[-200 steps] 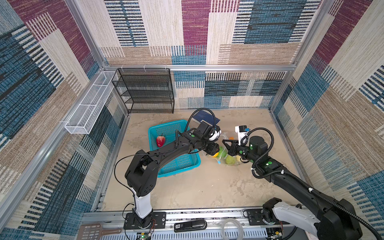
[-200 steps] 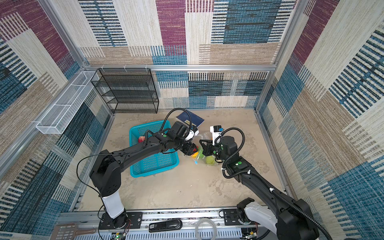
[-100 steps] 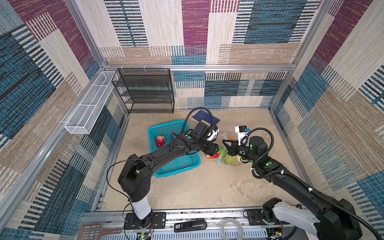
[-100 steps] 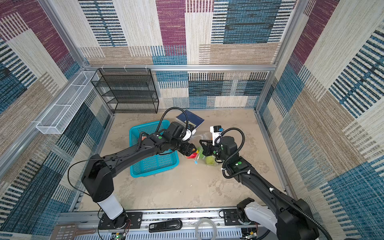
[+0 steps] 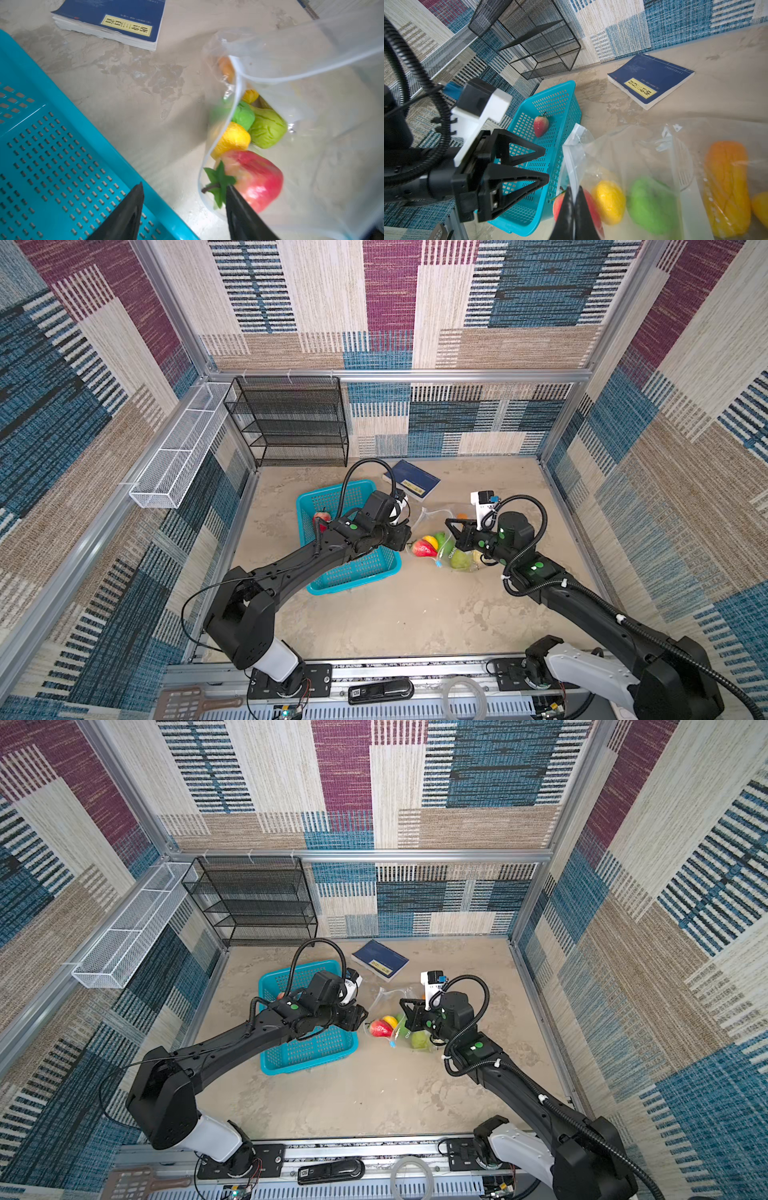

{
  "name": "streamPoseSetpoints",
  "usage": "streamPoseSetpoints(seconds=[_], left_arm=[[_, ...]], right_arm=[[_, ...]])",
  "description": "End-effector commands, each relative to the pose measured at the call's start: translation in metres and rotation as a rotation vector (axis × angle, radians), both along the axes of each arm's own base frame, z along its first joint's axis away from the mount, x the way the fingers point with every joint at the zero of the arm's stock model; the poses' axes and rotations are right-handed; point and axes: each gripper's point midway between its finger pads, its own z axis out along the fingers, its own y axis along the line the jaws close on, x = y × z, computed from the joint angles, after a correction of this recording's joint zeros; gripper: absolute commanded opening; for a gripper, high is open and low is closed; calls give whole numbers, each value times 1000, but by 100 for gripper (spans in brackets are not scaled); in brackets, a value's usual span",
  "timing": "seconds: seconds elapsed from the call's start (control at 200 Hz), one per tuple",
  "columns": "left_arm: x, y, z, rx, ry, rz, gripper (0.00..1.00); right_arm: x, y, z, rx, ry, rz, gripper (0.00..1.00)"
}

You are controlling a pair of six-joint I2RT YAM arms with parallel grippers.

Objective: Place the food in the zip-top bag and seal the zipper
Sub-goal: 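Open the left gripper to drop the red strawberry into the bag, then move the left gripper back over the basket above the last strawberry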

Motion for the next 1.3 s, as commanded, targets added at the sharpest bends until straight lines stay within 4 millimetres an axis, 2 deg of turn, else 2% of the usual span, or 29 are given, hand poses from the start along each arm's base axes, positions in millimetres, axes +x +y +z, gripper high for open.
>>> streamPoseSetpoints(seconds=[0.0,0.2,0.431,0.496,0.581,0.671,0.821,0.922,0.997,1.097,1.222,1.297], left_arm=[[13,-12,4,-53,-12,-8,63],[15,-38,1,-108,22,-114,59],[18,-41,-13,-95,51,-120,38],[18,-43,-15,-102,62,-128,28],[16,-45,-13,-120,77,-139,0],[13,-45,-1,-133,82,-138,0],[6,-37,38,-161,74,-106,0],[1,-32,61,-164,73,-92,0],[-2,-31,71,-167,70,-87,0],[-3,-30,71,-161,63,-78,0],[-1,-32,59,-154,96,-71,0],[-1,-34,52,-154,113,-71,0]], right_arm=[[2,-1,10,11,-32,-9,0],[1,-1,11,10,-35,-11,0],[1,-3,14,5,-45,-14,0],[0,-3,15,4,-48,-17,0],[1,-5,14,-2,-44,-25,0],[2,-9,12,-21,-42,-42,0],[7,-20,15,-92,-61,-93,0],[8,-25,30,-114,-106,-113,0],[9,-27,45,-127,-145,-124,0],[8,-33,69,-133,-197,-146,0],[-2,-34,98,-97,-261,-134,0],[-11,-28,107,-63,-288,-84,0]])
